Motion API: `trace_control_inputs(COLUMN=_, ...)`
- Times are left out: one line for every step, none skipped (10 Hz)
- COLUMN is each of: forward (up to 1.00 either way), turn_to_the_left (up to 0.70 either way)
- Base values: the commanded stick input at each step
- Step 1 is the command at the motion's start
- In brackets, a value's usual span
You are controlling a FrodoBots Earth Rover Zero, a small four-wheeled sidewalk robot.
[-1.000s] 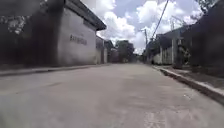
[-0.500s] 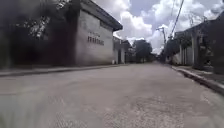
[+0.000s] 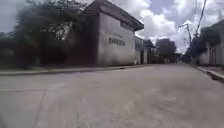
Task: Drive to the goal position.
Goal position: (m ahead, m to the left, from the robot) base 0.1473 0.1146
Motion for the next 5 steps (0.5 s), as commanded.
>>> trace_control_inputs(forward=0.0, turn_to_the_left=0.97)
trace_control_inputs(forward=0.0, turn_to_the_left=0.97)
trace_control_inputs(forward=0.0, turn_to_the_left=0.97)
trace_control_inputs(forward=0.0, turn_to_the_left=0.97)
trace_control_inputs(forward=0.0, turn_to_the_left=0.97)
